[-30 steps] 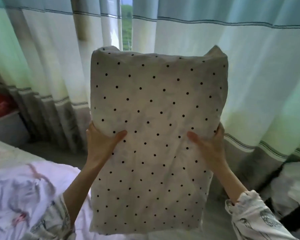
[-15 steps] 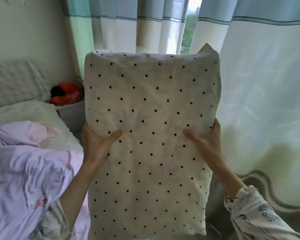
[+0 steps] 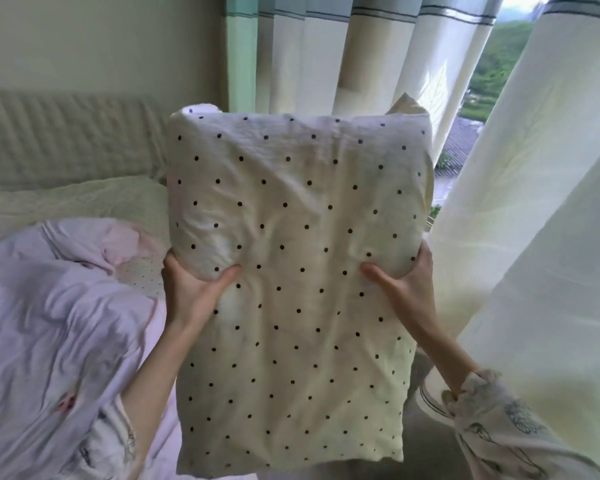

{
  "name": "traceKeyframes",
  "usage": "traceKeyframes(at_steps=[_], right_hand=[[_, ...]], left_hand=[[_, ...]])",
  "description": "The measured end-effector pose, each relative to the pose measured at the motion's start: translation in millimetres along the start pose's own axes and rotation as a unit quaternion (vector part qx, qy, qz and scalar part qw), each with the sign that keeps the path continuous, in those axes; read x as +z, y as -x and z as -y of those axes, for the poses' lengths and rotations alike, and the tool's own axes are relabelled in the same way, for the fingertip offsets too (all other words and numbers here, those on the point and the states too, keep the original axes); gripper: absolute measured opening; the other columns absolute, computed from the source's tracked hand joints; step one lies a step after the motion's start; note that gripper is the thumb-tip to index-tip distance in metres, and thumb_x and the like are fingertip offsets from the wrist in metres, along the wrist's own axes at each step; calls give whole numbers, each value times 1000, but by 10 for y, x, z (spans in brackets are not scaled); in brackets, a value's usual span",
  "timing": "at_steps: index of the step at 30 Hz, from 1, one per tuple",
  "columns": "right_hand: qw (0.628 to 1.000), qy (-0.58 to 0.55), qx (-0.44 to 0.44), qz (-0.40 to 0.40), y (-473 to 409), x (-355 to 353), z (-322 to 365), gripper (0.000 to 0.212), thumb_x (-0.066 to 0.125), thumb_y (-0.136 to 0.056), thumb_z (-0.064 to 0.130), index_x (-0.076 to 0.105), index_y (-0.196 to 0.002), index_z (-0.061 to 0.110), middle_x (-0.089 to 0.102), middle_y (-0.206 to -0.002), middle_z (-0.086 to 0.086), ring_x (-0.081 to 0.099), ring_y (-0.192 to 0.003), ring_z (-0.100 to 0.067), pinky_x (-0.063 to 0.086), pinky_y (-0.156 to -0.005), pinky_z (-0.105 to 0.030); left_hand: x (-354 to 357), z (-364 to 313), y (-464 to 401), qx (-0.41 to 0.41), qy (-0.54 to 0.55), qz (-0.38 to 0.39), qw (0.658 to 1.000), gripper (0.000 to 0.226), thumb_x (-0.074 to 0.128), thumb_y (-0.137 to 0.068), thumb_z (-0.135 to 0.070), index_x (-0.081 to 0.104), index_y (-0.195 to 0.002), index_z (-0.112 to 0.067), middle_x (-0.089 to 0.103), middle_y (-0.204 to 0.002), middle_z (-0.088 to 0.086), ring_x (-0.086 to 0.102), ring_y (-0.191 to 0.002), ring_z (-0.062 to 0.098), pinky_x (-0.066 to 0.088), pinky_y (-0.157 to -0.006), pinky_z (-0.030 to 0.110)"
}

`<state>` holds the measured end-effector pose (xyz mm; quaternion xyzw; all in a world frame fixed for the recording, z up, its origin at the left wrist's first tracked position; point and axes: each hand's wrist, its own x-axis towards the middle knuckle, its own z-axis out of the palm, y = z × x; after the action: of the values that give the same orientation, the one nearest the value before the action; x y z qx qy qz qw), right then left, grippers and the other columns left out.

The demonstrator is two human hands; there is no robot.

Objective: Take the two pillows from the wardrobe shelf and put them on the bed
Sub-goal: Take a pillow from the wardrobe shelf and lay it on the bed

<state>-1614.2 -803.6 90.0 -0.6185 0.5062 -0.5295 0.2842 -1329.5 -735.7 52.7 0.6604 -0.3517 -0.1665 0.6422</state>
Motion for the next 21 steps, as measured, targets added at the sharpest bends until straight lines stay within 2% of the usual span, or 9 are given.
traceKeyframes(at_steps=[4, 8, 10, 15, 19, 21], right_hand=[[997, -36, -22, 62, -594, 277, -269, 90, 85, -58, 36, 36, -132, 22, 47, -126, -2, 48, -118, -21, 43, -100, -46], [986, -81, -45, 139, -1150, 579, -421, 81, 85, -62, 31, 38, -128, 26, 49, -124, -1, 51, -114, -18, 45, -100, -44], [980, -105, -43, 165, -1410, 722, -475, 80, 85, -62, 29, 37, -126, 29, 49, -125, -1, 52, -114, -16, 46, -99, -44], [965, -144, -35, 215, -1943, 1178, -598, 86, 84, -61, 28, 36, -132, 21, 49, -128, -3, 52, -114, -19, 46, -98, -46], [952, -152, -20, 263, -2318, 1697, -721, 87, 81, -56, 37, 40, -130, 21, 52, -127, -6, 54, -115, -23, 47, -95, -49], [947, -155, -12, 281, -2476, 1995, -798, 85, 80, -54, 42, 41, -128, 24, 54, -125, -4, 55, -114, -23, 48, -94, -48]], left_hand=[[213, 110, -244, 11, -23, -61, 998, 111, 85, -46, -42, 27, -136, -11, 43, -139, 8, 43, -127, 21, 33, -103, 30], [404, 159, -424, 0, -44, -135, 990, 108, 89, -52, -32, 26, -138, -12, 41, -142, 6, 40, -130, 19, 30, -112, 40], [488, 151, -504, -6, -63, -171, 983, 106, 89, -49, -35, 30, -134, -12, 44, -138, 6, 44, -126, 19, 34, -109, 37], [603, 175, -767, -24, -97, -232, 968, 99, 89, -51, -33, 33, -129, -7, 44, -134, 9, 44, -125, 18, 34, -109, 35], [655, 259, -1041, -30, -131, -279, 951, 92, 88, -55, -28, 36, -126, -5, 43, -130, 6, 41, -120, 11, 31, -101, 24], [675, 332, -1218, -35, -140, -289, 946, 92, 88, -57, -27, 34, -129, -6, 41, -130, 2, 37, -120, 6, 28, -101, 22]])
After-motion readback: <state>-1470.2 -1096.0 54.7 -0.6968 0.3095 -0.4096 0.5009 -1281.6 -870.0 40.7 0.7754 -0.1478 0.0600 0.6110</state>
